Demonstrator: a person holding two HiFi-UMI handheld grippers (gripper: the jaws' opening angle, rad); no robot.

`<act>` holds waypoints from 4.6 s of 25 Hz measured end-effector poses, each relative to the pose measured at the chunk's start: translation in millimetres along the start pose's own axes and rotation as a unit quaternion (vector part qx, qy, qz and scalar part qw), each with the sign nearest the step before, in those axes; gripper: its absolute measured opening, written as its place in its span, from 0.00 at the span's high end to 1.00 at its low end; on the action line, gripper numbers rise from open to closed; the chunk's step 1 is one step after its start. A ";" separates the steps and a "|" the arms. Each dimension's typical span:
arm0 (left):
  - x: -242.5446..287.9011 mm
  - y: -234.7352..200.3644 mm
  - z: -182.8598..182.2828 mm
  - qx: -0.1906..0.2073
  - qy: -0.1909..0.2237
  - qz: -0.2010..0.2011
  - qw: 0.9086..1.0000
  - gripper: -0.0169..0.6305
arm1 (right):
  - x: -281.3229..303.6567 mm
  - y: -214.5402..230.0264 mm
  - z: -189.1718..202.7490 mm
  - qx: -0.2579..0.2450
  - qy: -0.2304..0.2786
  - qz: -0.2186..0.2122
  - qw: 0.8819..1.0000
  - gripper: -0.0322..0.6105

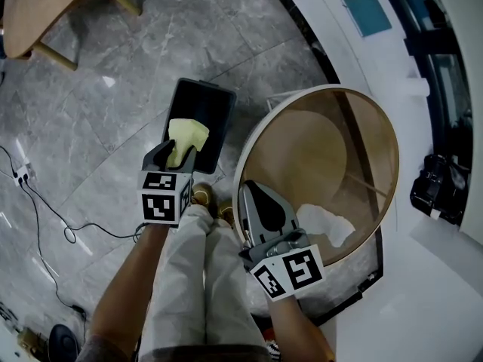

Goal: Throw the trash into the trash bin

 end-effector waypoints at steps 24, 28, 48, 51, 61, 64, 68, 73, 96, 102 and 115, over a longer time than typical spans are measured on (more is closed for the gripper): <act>-18.2 6.1 -6.4 0.003 0.015 -0.035 0.999 0.94 | -19.7 6.3 -2.4 0.008 0.013 0.009 1.000 0.92; -20.8 6.4 -1.8 0.002 0.005 -0.039 0.999 0.94 | -21.6 3.7 -2.1 0.007 0.013 0.006 1.000 0.92; -182.6 90.5 -71.9 0.069 0.055 -0.013 0.996 0.94 | -111.2 -44.6 -67.0 0.016 0.042 0.017 0.999 0.92; -185.8 110.5 -74.9 0.090 0.058 0.000 0.994 0.94 | -125.5 -38.9 -67.5 0.017 0.059 0.032 0.998 0.92; -142.1 259.6 -56.6 0.223 0.036 0.126 0.966 0.94 | -242.1 22.8 -35.8 0.061 0.102 0.184 0.976 0.92; -131.5 318.4 -38.2 0.273 0.016 0.185 0.944 0.94 | -292.1 39.6 -15.4 0.091 0.119 0.254 0.955 0.92; -127.2 382.6 -14.8 0.333 -0.004 0.240 0.912 0.94 | -343.3 54.6 9.1 0.130 0.146 0.322 0.926 0.92; -127.0 424.4 5.6 0.378 -0.025 0.275 0.884 0.94 | -378.5 60.4 33.5 0.169 0.173 0.362 0.900 0.92; -29.3 431.2 63.4 0.421 -0.079 0.254 0.867 0.44 | -359.7 104.5 107.8 0.231 0.184 0.376 0.878 0.92; 14.8 428.9 95.5 0.446 -0.082 0.242 0.858 0.44 | -344.7 118.2 133.9 0.241 0.178 0.370 0.879 0.92; 41.2 420.4 112.1 0.442 -0.060 0.185 0.876 0.76 | -337.3 120.5 164.6 0.250 0.157 0.354 0.887 0.92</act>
Point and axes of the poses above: the fingertips, and each gripper's own axes: x forward along the fingers, y to its right, z out of its underside, the point moved 6 cm from there along -x, backward along the fingers, and after that the axes turned 1 degree about -y, right-handed, at the moved point
